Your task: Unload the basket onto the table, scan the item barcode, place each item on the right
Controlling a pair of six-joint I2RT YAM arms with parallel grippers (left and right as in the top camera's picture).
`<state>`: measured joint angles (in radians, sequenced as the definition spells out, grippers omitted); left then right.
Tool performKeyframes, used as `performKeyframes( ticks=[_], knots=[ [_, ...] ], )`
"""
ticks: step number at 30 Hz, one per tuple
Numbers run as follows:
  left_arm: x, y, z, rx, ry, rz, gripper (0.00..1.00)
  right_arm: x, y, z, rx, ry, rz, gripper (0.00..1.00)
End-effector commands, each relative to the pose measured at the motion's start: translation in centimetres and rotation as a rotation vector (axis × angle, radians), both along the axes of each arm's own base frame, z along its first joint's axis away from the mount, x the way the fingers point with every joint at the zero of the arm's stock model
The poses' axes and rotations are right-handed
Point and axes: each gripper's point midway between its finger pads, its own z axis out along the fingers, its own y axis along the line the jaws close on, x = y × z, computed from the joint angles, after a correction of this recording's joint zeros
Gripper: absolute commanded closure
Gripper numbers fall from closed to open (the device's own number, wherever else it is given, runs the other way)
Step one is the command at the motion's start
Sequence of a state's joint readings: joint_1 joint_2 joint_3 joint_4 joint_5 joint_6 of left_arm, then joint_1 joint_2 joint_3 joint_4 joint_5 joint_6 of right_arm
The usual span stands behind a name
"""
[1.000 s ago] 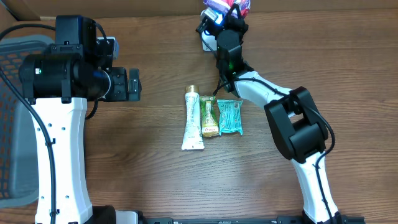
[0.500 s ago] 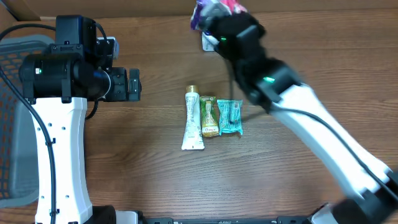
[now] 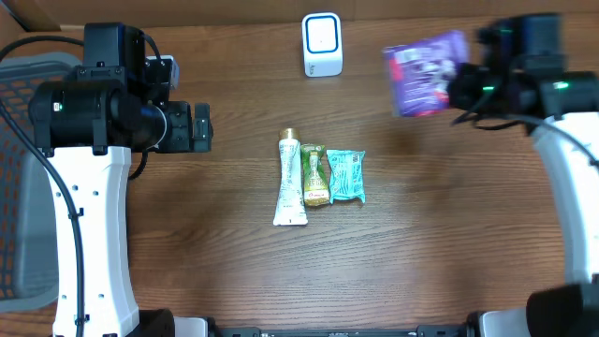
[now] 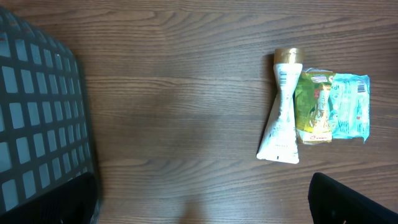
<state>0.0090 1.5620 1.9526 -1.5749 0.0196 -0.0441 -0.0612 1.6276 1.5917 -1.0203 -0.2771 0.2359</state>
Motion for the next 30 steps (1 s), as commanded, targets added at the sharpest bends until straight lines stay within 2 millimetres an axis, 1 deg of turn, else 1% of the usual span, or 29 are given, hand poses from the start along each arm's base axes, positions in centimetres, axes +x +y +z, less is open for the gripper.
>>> performKeyframes(
  ticks=[1, 4, 5, 8, 10, 11, 13, 16, 21, 26, 30],
  knots=[
    [0.2, 0.0, -0.1, 0.002, 0.003, -0.019, 0.00, 0.1, -3.9, -3.3, 0.147, 0.106, -0.176, 0.96],
    [0.2, 0.0, -0.1, 0.002, 0.003, -0.019, 0.00, -0.3, -8.3, -7.4, 0.199, 0.202, -0.345, 0.96],
    [0.2, 0.0, -0.1, 0.002, 0.003, -0.019, 0.00, -0.6, -10.1, -9.1, 0.220, 0.239, -0.408, 0.96],
    [0.2, 0.0, -0.1, 0.002, 0.003, -0.019, 0.01, -1.5, -13.3, -12.1, 0.246, 0.299, -0.536, 0.96],
    [0.2, 0.0, -0.1, 0.002, 0.003, -0.019, 0.00, -2.2, -15.6, -13.5, 0.270, 0.318, -0.629, 0.96],
    [0.2, 0.0, -0.1, 0.002, 0.003, -0.019, 0.00, -2.5, -16.5, -13.9, 0.288, 0.326, -0.675, 0.96],
    [0.2, 0.0, -0.1, 0.002, 0.003, -0.019, 0.00, -3.3, -18.3, -14.4, 0.315, 0.345, -0.772, 0.96],
    [0.2, 0.0, -0.1, 0.002, 0.003, -0.019, 0.01, -4.8, -21.6, -14.6, 0.332, 0.353, -0.941, 0.96],
    [0.2, 0.0, -0.1, 0.002, 0.003, -0.019, 0.00, -6.3, -25.3, -14.7, 0.333, 0.330, -1.101, 0.96],
    [0.2, 0.0, -0.1, 0.002, 0.003, -0.019, 0.01, -7.0, -26.7, -14.9, 0.287, 0.322, -1.148, 0.96],
    [0.2, 0.0, -0.1, 0.002, 0.003, -0.019, 0.00, -5.9, -28.4, -14.4, 0.238, 0.240, -1.163, 0.96]
  ],
)
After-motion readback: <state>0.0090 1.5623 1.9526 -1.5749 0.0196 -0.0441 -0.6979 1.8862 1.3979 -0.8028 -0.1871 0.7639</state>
